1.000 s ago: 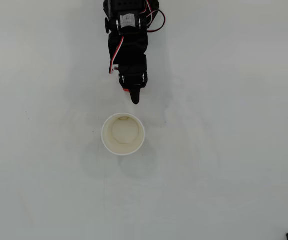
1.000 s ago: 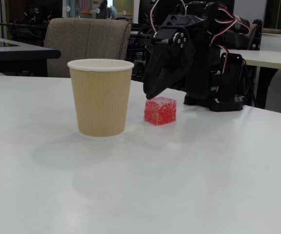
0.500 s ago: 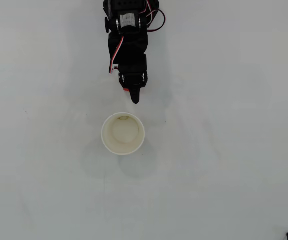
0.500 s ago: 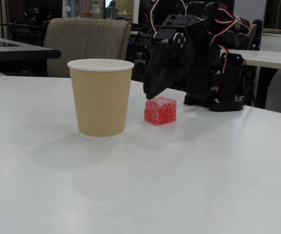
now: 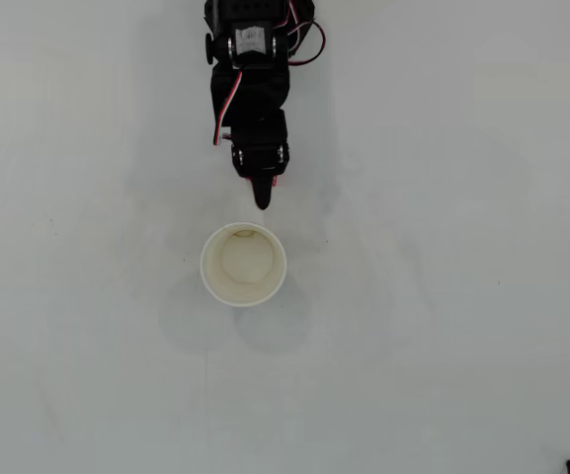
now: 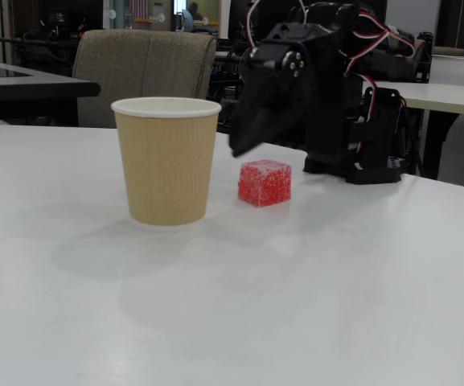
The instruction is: Grasp a red cube and put it in the cup.
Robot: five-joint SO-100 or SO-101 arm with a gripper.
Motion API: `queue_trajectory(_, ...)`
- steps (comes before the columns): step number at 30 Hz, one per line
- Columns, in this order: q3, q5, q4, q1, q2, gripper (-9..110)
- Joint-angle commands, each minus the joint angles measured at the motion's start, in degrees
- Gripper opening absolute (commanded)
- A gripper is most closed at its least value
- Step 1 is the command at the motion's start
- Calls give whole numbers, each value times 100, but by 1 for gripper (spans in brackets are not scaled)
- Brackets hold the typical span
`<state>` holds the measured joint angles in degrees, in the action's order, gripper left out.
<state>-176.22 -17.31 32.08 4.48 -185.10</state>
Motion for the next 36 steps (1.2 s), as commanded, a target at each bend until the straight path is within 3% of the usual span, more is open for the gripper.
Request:
queue_trajectory(1,-404,-1107,-686,114,-88,2)
queue_trajectory(6,-404,-3524,-791,158,-88,2)
queue_trajectory(21,-404,-8077,-18,870,-79,6)
queue_trajectory(26,-404,-8279,-26,1116,-79,28)
queue_trajectory(36,-404,-9009,-202,1573,-79,32)
